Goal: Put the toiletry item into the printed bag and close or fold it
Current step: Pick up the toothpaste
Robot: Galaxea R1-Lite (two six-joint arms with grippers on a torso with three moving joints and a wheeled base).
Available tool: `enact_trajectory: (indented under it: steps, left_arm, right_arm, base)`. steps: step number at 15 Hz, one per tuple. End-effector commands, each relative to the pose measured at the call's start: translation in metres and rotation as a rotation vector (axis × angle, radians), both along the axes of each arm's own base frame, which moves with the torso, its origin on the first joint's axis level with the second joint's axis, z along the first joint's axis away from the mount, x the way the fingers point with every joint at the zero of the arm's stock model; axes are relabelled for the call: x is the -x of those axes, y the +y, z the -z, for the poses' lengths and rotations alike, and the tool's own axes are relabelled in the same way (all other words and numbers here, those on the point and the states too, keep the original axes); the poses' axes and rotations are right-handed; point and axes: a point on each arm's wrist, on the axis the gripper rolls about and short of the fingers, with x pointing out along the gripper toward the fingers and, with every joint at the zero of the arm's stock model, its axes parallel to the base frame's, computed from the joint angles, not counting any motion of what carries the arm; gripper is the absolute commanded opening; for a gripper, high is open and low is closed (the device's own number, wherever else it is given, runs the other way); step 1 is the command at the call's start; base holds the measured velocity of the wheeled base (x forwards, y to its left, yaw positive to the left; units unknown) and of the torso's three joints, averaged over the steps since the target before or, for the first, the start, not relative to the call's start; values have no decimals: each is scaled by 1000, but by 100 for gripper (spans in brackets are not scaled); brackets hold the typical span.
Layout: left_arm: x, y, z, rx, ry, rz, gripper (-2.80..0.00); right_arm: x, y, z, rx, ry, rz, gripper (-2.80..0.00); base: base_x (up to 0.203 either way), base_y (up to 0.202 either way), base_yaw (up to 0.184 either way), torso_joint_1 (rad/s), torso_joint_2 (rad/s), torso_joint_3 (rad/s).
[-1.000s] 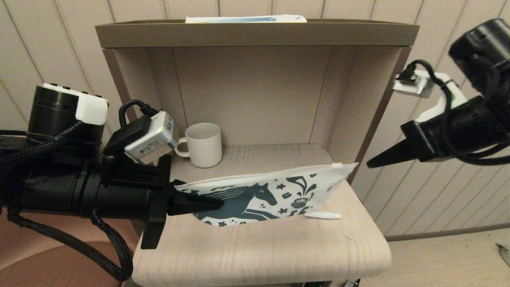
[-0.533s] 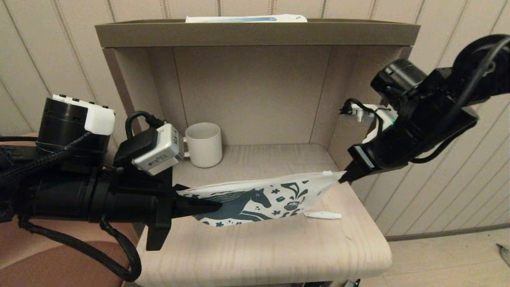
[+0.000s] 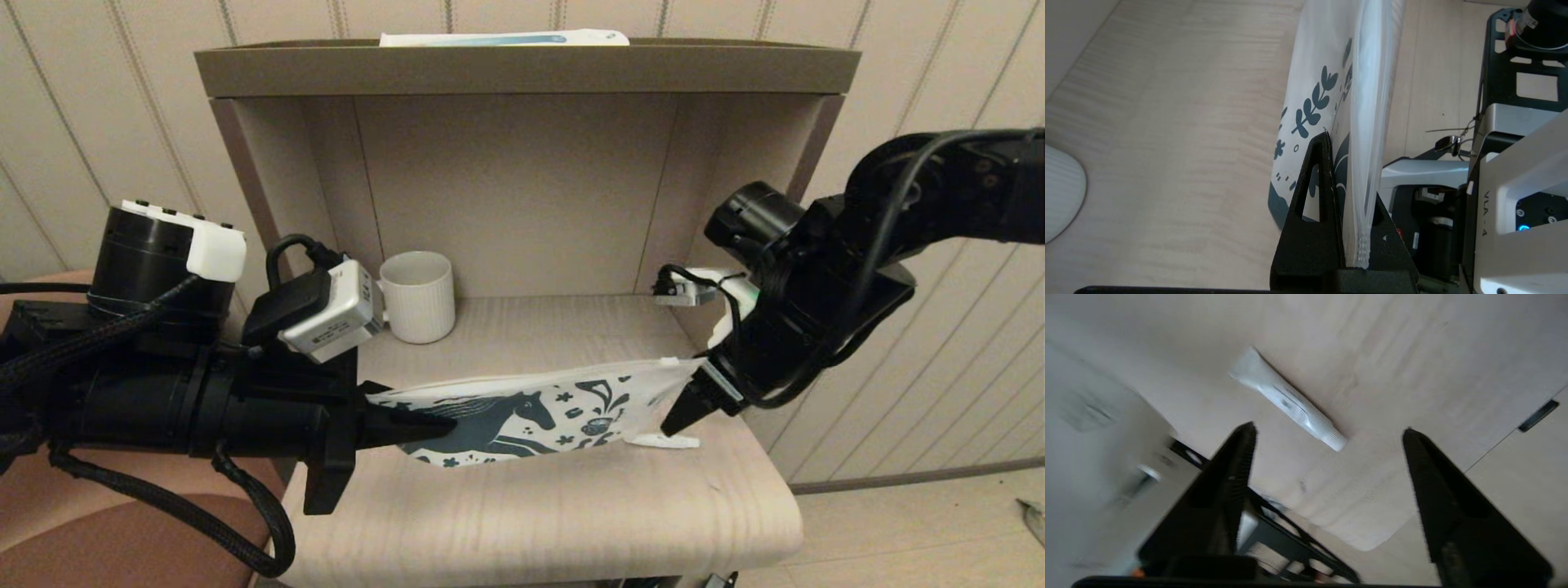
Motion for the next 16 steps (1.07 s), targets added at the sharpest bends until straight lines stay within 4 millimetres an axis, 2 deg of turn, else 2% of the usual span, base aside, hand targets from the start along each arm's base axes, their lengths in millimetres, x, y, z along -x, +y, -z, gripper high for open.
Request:
enact_trajectory:
  steps: [1, 7, 10, 13, 16]
  left_arm:
    - [0, 0, 0, 1, 0, 5, -280]
    - [-1, -1, 1, 2, 4, 11, -280]
    - [1, 0, -1, 9, 1, 18, -280]
    - [3, 2, -4, 23, -6, 26, -280]
    - [3, 2, -4, 26, -6, 31, -280]
  right_arm:
    - [3, -2, 4, 33, 1, -46, 0]
    - [4, -1, 8, 90, -17, -83, 0]
    - [5, 8, 12, 99, -14, -121, 0]
    - [-6, 19, 20, 103, -43, -138, 0]
    - [-15, 23, 29, 180, -106, -152, 0]
  base:
    - [0, 0, 0, 0, 0, 0]
    - [0, 0, 0, 0, 0, 0]
    - [0, 0, 0, 0, 0, 0]
    - [0, 0, 0, 0, 0, 0]
    - [0, 0, 0, 0, 0, 0]
